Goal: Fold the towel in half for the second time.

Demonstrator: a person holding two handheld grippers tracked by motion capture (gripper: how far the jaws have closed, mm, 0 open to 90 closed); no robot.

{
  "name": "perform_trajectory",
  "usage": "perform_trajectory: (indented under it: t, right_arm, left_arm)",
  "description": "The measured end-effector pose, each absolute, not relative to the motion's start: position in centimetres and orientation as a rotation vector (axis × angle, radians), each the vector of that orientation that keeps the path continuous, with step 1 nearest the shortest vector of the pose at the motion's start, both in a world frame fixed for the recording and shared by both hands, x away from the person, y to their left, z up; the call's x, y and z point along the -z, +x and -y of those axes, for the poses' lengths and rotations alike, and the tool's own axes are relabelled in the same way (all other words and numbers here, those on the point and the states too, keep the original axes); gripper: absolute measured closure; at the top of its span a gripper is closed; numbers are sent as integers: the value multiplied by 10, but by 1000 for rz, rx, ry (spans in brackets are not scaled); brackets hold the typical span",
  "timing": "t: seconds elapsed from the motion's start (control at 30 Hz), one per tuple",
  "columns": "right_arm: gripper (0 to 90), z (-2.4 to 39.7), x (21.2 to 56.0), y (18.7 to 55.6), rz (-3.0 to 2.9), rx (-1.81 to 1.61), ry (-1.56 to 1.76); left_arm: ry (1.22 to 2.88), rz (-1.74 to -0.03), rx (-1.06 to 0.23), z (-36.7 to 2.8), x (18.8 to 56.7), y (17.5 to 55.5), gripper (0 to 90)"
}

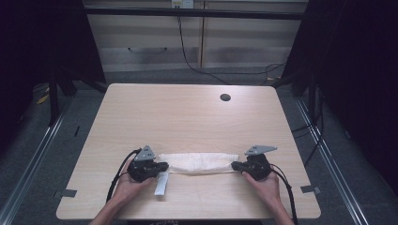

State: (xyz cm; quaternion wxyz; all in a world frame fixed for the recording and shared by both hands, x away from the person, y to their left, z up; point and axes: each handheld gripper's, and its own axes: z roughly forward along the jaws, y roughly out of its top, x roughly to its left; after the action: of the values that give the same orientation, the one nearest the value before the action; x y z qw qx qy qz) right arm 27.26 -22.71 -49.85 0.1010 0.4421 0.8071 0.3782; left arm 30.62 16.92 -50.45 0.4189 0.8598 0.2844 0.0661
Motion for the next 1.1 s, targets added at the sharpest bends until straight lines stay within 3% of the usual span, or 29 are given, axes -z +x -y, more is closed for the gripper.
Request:
perform_trajectory:
  t: [0.2, 0.4, 0.53, 1.1]
  right_arm:
    - [848, 229, 494, 268, -2371, -1153, 1301]
    - [771, 234, 481, 253, -2345, -1261, 1304]
    - [763, 242, 472, 245, -2304, -1318, 1296]
    - [548, 302, 464, 219, -2060, -1317, 1412]
  left_arm:
    - [2105, -720, -137, -173, 495, 299, 766]
    - [2081, -694, -110, -180, 482, 288, 714]
    - [2068, -702, -123, -189, 476, 282, 626]
    - [1907, -987, -206, -265, 471, 278, 374]
